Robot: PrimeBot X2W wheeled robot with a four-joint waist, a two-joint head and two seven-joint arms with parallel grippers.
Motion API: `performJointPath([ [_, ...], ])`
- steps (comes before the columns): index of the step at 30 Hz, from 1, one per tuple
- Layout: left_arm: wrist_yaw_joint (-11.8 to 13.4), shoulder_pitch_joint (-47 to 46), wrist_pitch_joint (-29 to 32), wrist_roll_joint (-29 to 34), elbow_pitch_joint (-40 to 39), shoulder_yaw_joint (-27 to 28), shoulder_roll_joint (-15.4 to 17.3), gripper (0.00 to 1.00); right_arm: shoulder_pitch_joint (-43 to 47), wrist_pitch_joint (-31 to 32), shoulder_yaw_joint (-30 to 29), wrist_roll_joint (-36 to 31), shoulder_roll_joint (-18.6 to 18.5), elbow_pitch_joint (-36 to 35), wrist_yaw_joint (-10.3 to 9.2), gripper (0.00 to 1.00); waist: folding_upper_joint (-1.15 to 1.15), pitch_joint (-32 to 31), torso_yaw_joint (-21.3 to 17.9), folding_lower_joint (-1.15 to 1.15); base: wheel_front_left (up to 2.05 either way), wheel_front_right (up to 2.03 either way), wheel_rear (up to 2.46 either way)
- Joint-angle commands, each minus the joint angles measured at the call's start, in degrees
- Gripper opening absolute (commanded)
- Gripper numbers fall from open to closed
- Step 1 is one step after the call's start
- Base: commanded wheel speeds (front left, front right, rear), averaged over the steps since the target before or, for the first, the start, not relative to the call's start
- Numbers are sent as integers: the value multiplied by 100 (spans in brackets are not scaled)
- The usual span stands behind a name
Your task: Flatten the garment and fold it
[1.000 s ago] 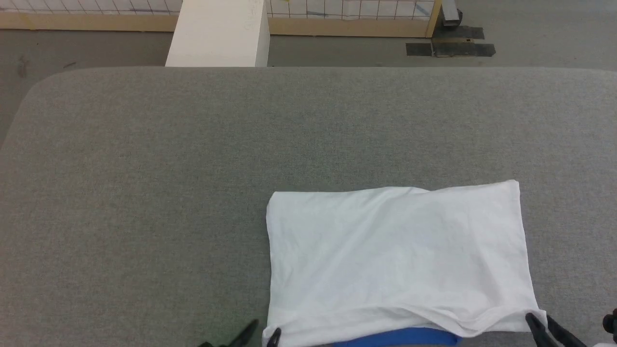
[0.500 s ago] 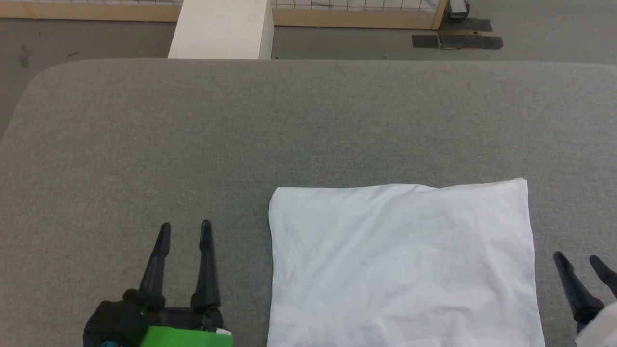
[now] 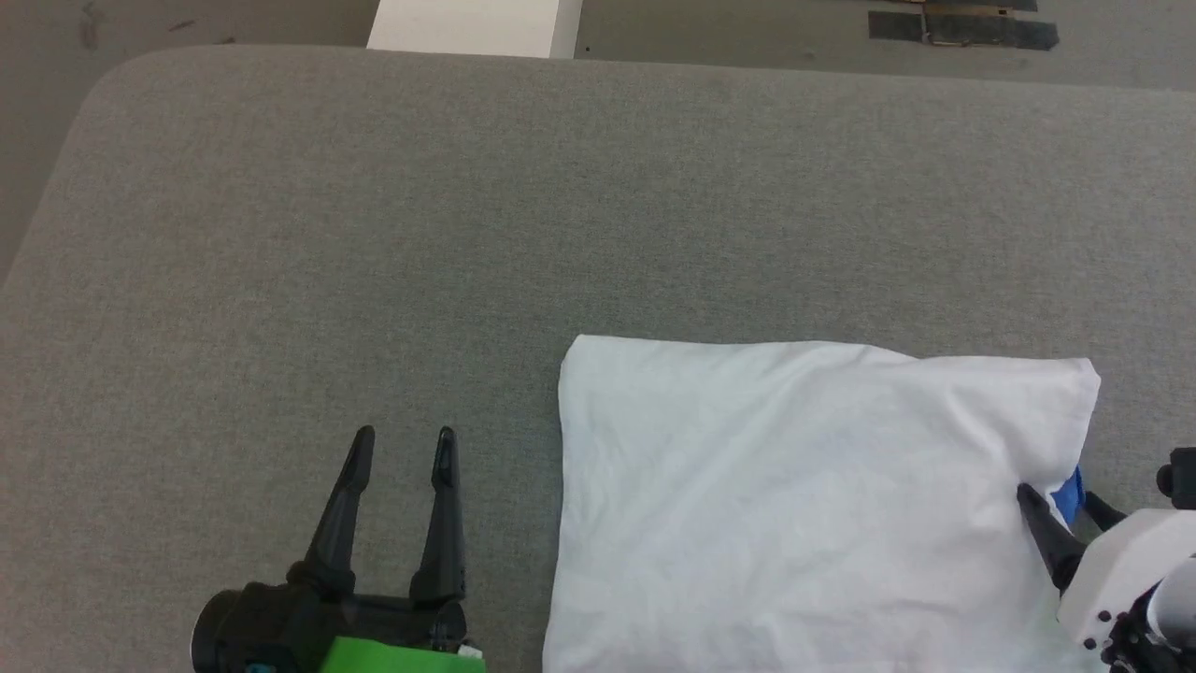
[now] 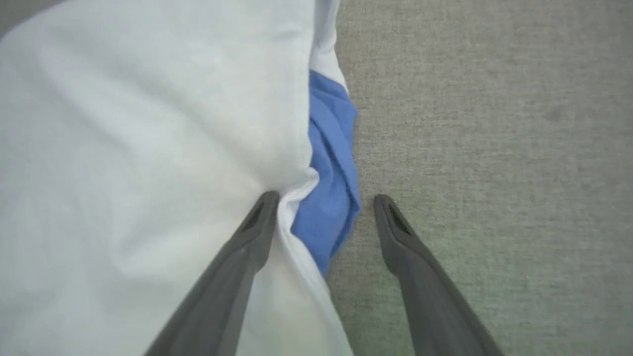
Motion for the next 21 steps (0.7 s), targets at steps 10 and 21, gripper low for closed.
performJointPath([
  [10,-94,-94,-22,47,149,-49,-61,100,-519,-44,87,46,-85,657,-8,0,0,31,13,0,0,0,0],
  [21,-128,13,-23,-74,274,15,-70,100,-231,108,-1306,-228,-705,511,-8,0,0,-342,-147,0,0,0,0],
])
